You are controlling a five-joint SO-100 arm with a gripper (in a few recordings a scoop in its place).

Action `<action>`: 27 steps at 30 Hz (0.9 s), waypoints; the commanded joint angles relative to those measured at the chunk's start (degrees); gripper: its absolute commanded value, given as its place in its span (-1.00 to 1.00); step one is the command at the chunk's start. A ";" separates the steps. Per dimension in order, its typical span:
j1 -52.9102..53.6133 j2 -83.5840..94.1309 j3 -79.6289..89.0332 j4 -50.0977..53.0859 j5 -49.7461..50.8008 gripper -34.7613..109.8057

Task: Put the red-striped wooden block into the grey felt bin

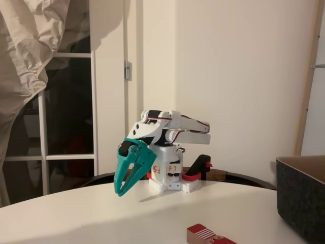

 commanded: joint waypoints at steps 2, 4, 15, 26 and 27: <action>0.70 1.76 0.53 0.18 0.18 -0.52; 0.70 1.76 0.53 0.18 0.09 -0.52; 0.70 1.76 0.53 0.18 -0.09 -0.52; 0.79 0.97 -6.77 0.18 2.02 -0.52; 0.88 0.88 -8.53 0.18 2.72 -0.52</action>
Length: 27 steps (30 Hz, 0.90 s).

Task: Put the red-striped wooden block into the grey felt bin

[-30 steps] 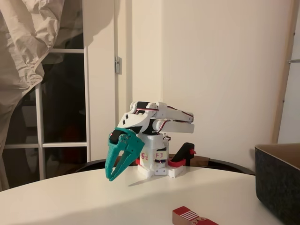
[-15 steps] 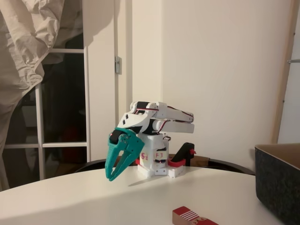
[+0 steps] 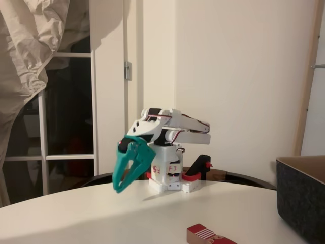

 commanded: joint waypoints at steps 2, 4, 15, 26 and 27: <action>0.70 0.18 -8.70 0.26 3.69 -0.52; 1.23 -1.23 -12.57 0.18 3.43 -0.52; 0.53 -18.72 -29.44 -13.80 0.18 -0.52; -13.62 -42.36 -38.94 -30.23 -0.44 -0.48; -15.03 -45.09 -39.55 -31.99 -0.44 -0.46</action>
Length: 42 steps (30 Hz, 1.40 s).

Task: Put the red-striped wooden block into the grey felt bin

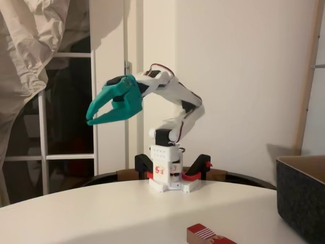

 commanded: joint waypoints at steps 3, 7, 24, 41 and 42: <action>-8.79 -13.80 -4.57 -9.32 -0.70 -0.41; -17.23 -23.47 -4.66 -12.66 -7.73 -0.34; -32.17 -36.04 -8.44 20.74 -34.19 -0.09; -45.44 -36.39 -16.70 38.58 -55.72 -0.14; -46.41 -36.74 -16.96 38.58 -57.30 -0.14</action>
